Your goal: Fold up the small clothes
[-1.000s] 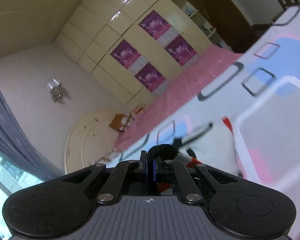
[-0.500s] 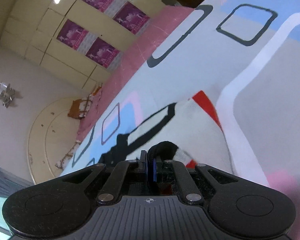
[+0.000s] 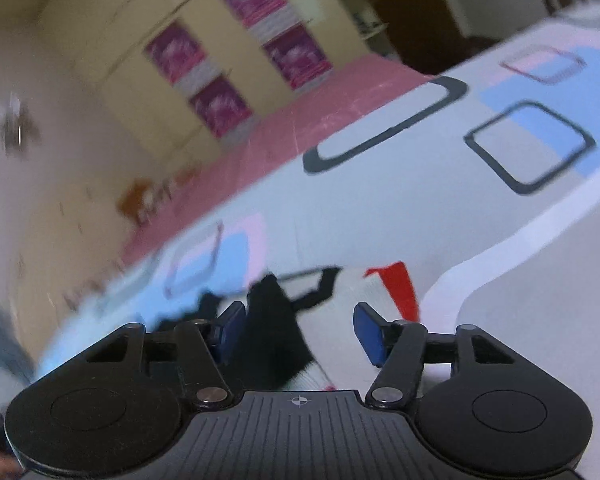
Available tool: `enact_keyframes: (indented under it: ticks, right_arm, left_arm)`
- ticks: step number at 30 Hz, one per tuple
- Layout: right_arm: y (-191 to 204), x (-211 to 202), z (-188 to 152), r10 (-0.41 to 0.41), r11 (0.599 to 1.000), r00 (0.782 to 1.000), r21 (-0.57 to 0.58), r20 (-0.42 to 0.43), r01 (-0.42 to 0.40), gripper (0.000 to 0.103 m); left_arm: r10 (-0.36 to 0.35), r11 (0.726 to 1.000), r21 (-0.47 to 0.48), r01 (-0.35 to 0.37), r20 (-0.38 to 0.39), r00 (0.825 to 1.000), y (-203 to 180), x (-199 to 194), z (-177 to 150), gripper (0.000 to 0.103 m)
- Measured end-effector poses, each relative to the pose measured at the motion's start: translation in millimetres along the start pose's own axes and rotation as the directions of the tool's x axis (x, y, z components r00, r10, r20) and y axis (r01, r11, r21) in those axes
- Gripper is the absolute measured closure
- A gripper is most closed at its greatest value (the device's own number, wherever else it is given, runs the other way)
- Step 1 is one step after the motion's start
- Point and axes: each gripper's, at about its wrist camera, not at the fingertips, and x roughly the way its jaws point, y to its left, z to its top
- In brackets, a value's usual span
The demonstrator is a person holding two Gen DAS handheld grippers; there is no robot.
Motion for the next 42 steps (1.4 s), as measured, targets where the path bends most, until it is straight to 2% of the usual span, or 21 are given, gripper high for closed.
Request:
enact_keyframes:
  ticks: [3,5,7,9,12,15,18,20,21,22,23,24,26,28,31,34,36,38,40,41,42]
  right_arm:
    - [21.0,21.4,-15.4,-0.094,0.979,0.994,-0.185,-0.051,0.083,0.056]
    - [35.9,28.4,-28.5,-0.149,0.935,0.988,-0.329,-0.035,0.13,0.061]
    - [49.0,31.8,-41.4,-0.175,0.879,0.985,-0.453,-0.011,0.151,0.088]
    - [60.7,30.1,-49.5,-0.196,0.826,0.98,-0.533,0.035,0.184,0.102]
    - [59.0,21.0,-45.2,-0.202,0.844,0.971,-0.48,0.126,0.238,0.102]
    - [48.6,40.8,-51.4,-0.279,0.837,0.958,-0.474,0.061,0.274,0.102]
    - [51.4,45.1,-56.4,-0.29,0.819,0.954,-0.496,0.076,0.288,0.102]
    - [52.6,47.3,-55.4,-0.302,0.821,0.95,-0.486,0.078,0.301,0.102]
    - [54.3,45.6,-53.6,-0.309,0.824,0.948,-0.475,0.081,0.309,0.094]
    - [58.6,40.0,-52.5,-0.317,0.823,0.943,-0.465,0.101,0.327,0.058]
    - [65.8,30.4,-54.0,-0.316,0.818,0.937,-0.458,0.148,0.348,0.037]
    - [73.4,15.3,-51.8,-0.288,0.821,0.94,-0.458,0.185,0.342,0.023]
    - [94.4,6.9,-61.4,-0.207,0.823,0.967,-0.509,0.146,0.253,0.023]
    - [119.8,10.7,-77.9,-0.125,0.802,0.989,-0.578,0.082,0.149,0.047]
    - [149.5,32.0,-100.8,-0.084,0.778,0.996,-0.625,-0.013,0.058,0.051]
    - [161.5,46.0,-114.2,-0.052,0.77,0.997,-0.637,-0.052,0.007,0.051]
    - [158.9,50.6,-116.3,-0.041,0.76,0.997,-0.65,-0.066,-0.012,0.051]
    - [143.4,48.3,-109.4,-0.08,0.764,0.996,-0.644,-0.038,0.037,0.05]
    - [106.9,38.4,-93.9,-0.23,0.805,0.972,-0.553,0.04,0.213,0.05]
    - [89.2,35.5,-86.9,-0.261,0.83,0.965,-0.501,0.038,0.244,0.05]
    - [74.0,29.8,-81.7,-0.243,0.862,0.97,-0.455,0.016,0.223,0.051]
  left_arm:
    - [0.111,0.976,0.191,-0.101,-0.039,0.993,-22.0,10.5,-0.7,0.068]
    - [0.133,0.958,0.26,-0.12,-0.034,0.99,-33.1,11.3,-2.3,0.091]
    - [0.139,0.949,0.286,-0.133,0.0,0.99,-39.8,7.9,-5.0,0.098]
    - [0.122,0.96,0.243,-0.136,0.074,0.99,-35.7,-2.3,-9.1,0.098]
    - [0.155,0.97,0.17,-0.175,0.127,0.98,-23.2,-7.5,-12.9,0.098]
    - [0.157,0.982,0.088,-0.165,0.092,0.983,-12.2,3.1,-15.8,0.098]
    - [0.167,0.978,0.111,-0.177,0.094,0.981,-15.5,2.0,-15.4,0.097]
    - [0.169,0.975,0.13,-0.181,0.097,0.981,-15.3,0.7,-16.5,0.085]
    - [0.184,0.971,0.133,-0.197,0.102,0.978,-16.1,-3.0,-16.2,0.075]
    - [0.203,0.967,0.13,-0.217,0.111,0.973,-17.3,-7.9,-15.1,0.052]
    - [0.213,0.964,0.133,-0.231,0.133,0.968,-21.6,-18.8,-17.0,0.04]
    - [0.212,0.963,0.135,-0.234,0.164,0.964,-25.7,-27.4,-17.3,0.04]
    - [0.161,0.973,0.141,-0.184,0.158,0.974,-42.6,-35.5,-19.4,0.048]
    - [0.085,0.976,0.192,-0.108,0.122,0.989,-66.7,-29.1,-24.8,0.049]
    - [-0.016,0.962,0.274,-0.002,0.066,0.998,-102.3,-13.1,-37.1,0.047]
    - [-0.069,0.942,0.328,0.066,-0.002,0.998,-113.8,2.5,-49.2,0.037]
    - [-0.034,0.926,0.378,0.02,0.032,0.999,-105.9,1.9,-56.4,0.038]
    - [0.085,0.921,0.373,-0.11,0.081,0.993,-80.4,-2.4,-55.2,0.034]
    - [0.111,0.945,0.298,-0.133,0.092,0.99,-46.9,-10.1,-51.1,0.032]
    - [0.114,0.948,0.289,-0.136,0.091,0.989,-40.1,-13.5,-49.3,0.034]
    - [0.122,0.941,0.305,-0.144,0.089,0.988,-40.1,-15.4,-47.9,0.035]
